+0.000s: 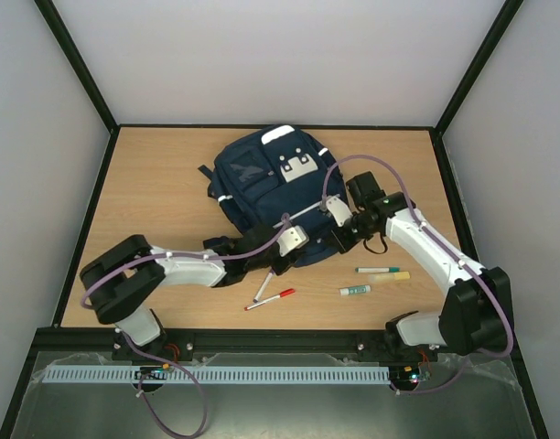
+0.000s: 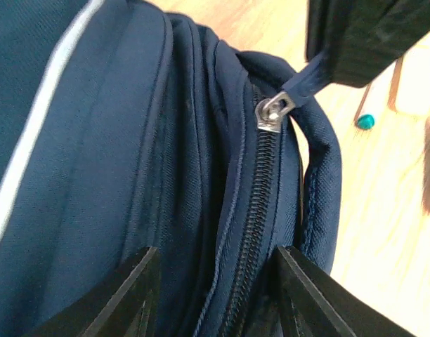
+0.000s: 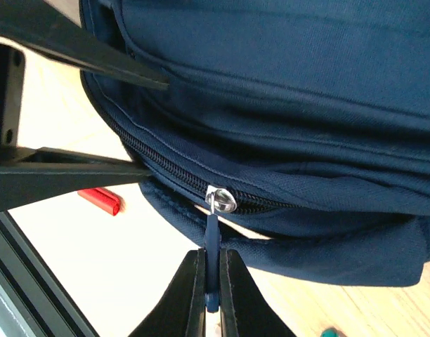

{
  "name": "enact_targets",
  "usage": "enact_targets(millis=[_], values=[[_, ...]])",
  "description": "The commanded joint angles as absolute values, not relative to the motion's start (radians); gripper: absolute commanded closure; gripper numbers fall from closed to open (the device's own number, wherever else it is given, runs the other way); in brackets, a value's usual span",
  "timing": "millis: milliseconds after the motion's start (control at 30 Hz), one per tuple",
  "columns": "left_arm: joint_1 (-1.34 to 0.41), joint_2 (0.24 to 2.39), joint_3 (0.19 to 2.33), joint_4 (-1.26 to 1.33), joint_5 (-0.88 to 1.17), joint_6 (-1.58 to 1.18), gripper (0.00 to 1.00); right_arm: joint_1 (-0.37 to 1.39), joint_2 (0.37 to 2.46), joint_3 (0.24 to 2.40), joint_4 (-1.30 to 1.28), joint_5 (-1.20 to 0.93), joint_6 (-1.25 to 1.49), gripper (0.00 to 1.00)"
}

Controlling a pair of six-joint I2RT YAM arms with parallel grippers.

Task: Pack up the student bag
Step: Zip the student bag at the center of the board.

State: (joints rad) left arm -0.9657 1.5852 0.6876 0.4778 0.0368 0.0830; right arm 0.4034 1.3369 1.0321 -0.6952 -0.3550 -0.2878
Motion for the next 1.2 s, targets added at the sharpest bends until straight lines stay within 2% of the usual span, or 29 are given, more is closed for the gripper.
enact_targets(millis=[0,167,267,333,467,833,1000,1167], values=[[-0.972,1.688,0.747,0.53,0.056,0.107,0.57,0.408,1.353,0.982,-0.687,-0.428,-0.279,0.99],[-0.986,1.763,0.789,0.523,0.03,0.118,0.81,0.373,1.378,0.943,-0.659,-0.374,-0.275,0.99],[-0.991,1.761,0.787,0.497,-0.004,0.118,0.93,0.253,1.423,0.96,-0.656,-0.37,-0.269,0.99],[-0.992,1.746,0.77,0.482,-0.036,0.117,0.97,0.163,1.446,0.996,-0.672,-0.378,-0.27,0.99],[-0.992,1.702,0.718,0.457,-0.085,0.109,0.98,0.081,1.42,1.03,-0.644,-0.291,-0.279,0.99],[-0.993,1.492,0.541,0.423,-0.153,0.031,0.98,0.055,1.399,1.036,-0.552,-0.139,-0.282,0.99],[-0.995,1.381,0.485,0.344,-0.239,-0.035,0.98,0.056,1.422,1.006,-0.509,-0.182,-0.29,0.99],[-0.994,1.336,0.453,0.267,-0.363,-0.1,0.98,0.077,1.454,0.997,-0.52,-0.338,-0.313,0.99]])
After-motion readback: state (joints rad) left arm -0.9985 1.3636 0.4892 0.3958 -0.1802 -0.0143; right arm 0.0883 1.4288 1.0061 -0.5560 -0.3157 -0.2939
